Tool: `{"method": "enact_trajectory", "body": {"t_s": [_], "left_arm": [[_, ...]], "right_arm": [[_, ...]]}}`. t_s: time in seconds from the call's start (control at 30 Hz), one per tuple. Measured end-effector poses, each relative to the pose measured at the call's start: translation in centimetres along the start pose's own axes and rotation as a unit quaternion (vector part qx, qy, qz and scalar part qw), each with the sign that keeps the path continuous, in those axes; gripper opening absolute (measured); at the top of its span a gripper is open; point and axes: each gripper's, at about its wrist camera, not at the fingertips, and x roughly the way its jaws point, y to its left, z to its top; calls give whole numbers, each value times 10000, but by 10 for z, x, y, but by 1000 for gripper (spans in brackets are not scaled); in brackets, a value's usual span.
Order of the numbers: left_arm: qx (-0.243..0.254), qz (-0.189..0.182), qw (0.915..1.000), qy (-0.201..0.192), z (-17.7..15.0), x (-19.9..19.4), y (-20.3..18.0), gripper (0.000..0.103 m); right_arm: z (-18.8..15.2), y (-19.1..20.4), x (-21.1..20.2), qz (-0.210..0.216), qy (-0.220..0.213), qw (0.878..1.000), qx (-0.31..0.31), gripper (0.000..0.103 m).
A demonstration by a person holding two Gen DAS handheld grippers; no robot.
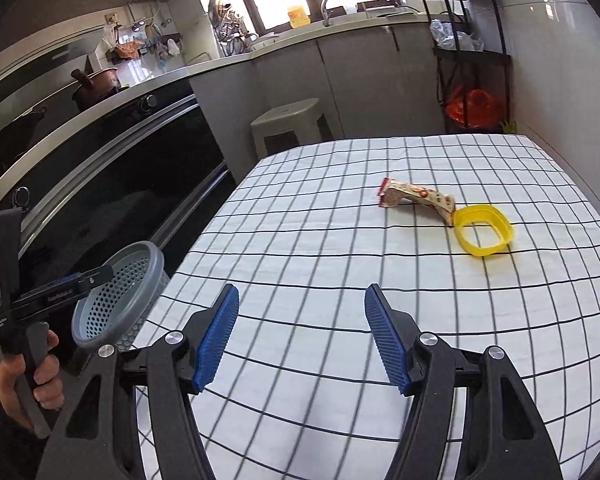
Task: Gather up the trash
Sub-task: 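Return both tools to the table toward the yellow ring and snack wrapper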
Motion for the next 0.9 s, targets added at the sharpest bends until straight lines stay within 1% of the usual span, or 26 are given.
{"method": "enact_trajectory", "body": {"t_s": [0.17, 0.3, 0.37, 0.5, 0.63, 0.77, 0.83, 0.9], "left_arm": [[399, -203, 9990, -10, 0, 1, -47, 82], [533, -441, 9976, 33, 1, 6, -82, 83], [557, -526, 9971, 30, 4, 8, -100, 84], [584, -805, 9950, 50, 13, 17, -140, 84], [794, -890, 9928, 90, 18, 30, -176, 85], [1028, -924, 9903, 120, 23, 42, -201, 85], [1080, -945, 9896, 134, 25, 48, -210, 88], [1127, -963, 9889, 128, 26, 52, -218, 88]], "right_arm": [[3, -47, -1, -335, 41, 9993, 153, 63], [12, -77, -5, -521, -7, 9983, 256, 63], [16, -89, -4, -597, -11, 9979, 265, 65], [22, -115, 7, -777, 87, 9964, 332, 65], [26, -133, 23, -920, 244, 9949, 326, 65], [31, -145, 40, -997, 385, 9939, 285, 66], [35, -149, 47, -998, 415, 9937, 293, 72], [41, -152, 53, -994, 438, 9937, 279, 74]]}}
